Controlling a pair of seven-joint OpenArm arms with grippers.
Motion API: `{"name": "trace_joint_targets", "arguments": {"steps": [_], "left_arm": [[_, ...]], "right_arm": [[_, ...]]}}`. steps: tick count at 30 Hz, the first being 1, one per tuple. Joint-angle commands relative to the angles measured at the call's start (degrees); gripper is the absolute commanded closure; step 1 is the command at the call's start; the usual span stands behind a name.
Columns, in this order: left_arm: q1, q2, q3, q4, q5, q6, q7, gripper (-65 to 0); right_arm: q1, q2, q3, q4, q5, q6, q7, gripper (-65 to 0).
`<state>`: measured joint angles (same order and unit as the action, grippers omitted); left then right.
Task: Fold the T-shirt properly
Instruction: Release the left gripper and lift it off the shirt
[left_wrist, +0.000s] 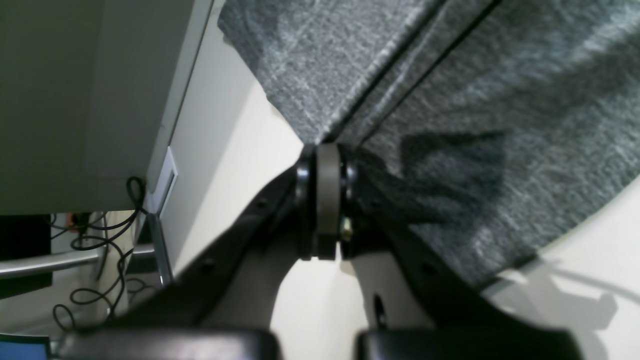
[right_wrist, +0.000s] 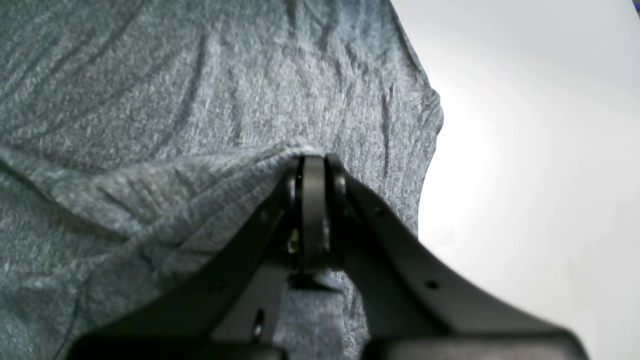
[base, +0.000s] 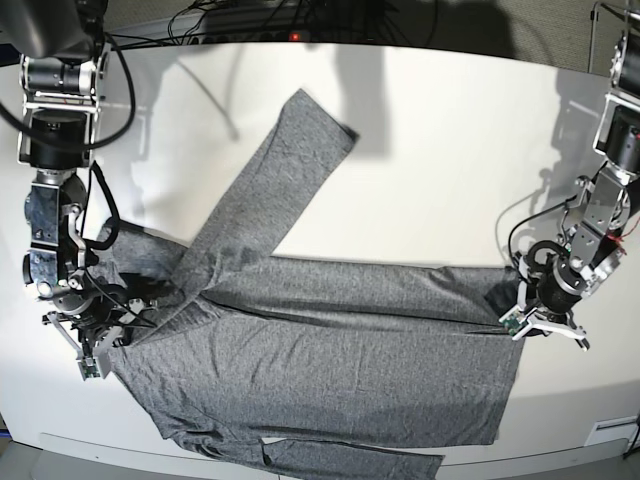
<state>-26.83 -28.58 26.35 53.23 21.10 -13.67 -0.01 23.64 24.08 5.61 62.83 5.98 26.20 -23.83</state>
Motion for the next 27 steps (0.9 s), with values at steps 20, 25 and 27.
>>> {"name": "trace_joint_targets", "arguments": {"steps": [20,25,27], "left_arm": [[-1.90,2.25,-0.48,0.74,-4.70,1.27,-1.42,0.0],[-2.03,2.36,-0.48,0.74,-4.68,1.29,-1.77,0.0],[-2.27,2.38,-0.48,0.74,-4.68,1.29,-1.77,0.0]], "right_arm": [[3.02,-2.36,0.37,-3.39,-4.55,-0.22,6.08,0.0],[5.88,-2.34,0.39,-9.73,-4.55,-0.31,7.04,0.0],[7.61,-2.36,0.37,-12.46,-4.50,-0.31,7.45,0.0]]}}
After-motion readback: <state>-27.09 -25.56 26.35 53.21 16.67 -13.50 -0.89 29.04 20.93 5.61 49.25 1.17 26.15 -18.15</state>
